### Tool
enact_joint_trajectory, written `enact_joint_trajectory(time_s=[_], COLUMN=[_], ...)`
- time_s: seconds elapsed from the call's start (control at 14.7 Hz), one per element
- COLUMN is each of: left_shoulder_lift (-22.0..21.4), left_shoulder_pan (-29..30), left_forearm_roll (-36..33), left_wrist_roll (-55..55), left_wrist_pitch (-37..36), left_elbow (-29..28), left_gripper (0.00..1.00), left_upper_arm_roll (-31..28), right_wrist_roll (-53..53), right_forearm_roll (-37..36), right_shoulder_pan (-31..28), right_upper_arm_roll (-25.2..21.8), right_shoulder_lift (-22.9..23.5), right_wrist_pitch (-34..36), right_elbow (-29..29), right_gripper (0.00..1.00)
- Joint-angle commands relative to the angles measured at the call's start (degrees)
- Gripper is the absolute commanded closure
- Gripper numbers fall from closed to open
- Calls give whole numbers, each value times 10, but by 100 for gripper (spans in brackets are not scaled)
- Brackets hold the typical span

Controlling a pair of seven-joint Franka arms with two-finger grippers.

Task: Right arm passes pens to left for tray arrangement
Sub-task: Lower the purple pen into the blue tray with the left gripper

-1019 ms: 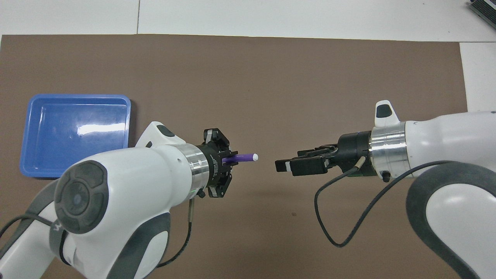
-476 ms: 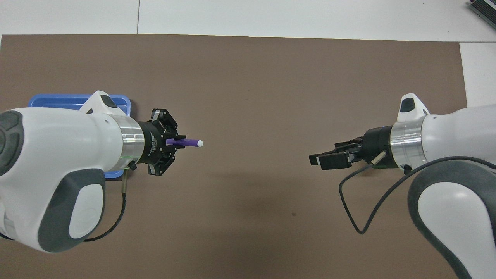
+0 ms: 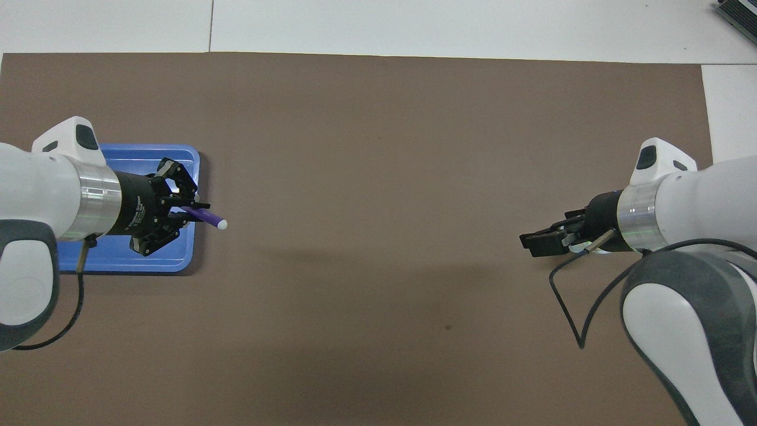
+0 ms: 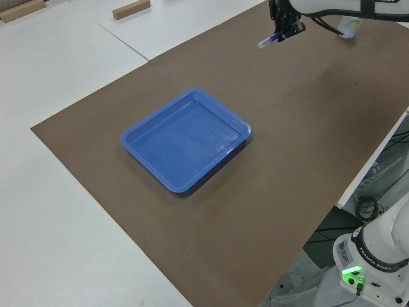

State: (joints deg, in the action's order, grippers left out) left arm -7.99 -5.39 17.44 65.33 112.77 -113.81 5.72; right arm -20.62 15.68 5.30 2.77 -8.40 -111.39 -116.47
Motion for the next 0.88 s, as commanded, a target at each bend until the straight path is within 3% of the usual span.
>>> enact_joint_trajectory(time_s=[0.0, 0.34, 0.82], left_shoulder_lift=[-15, 17, 78], left_shoulder_pan=[46, 72, 118], left_forearm_roll=[-3, -5, -101], left_wrist_roll=[-134, -336, -600], left_wrist_pitch=[-27, -33, 1], left_elbow=[-16, -28, -20], left_gripper=[100, 100, 100], left_upper_arm_roll=[5, 3, 3], right_wrist_roll=[-6, -9, -12], right_forearm_roll=[-49, -125, -174], right_shoulder_pan=[-20, -35, -62], right_upper_arm_roll=[6, 6, 6], right_shoulder_lift=[-2, -5, -4], right_wrist_pitch=[-2, -7, -51], right_elbow=[-5, -18, -59], right_gripper=[1, 1, 5])
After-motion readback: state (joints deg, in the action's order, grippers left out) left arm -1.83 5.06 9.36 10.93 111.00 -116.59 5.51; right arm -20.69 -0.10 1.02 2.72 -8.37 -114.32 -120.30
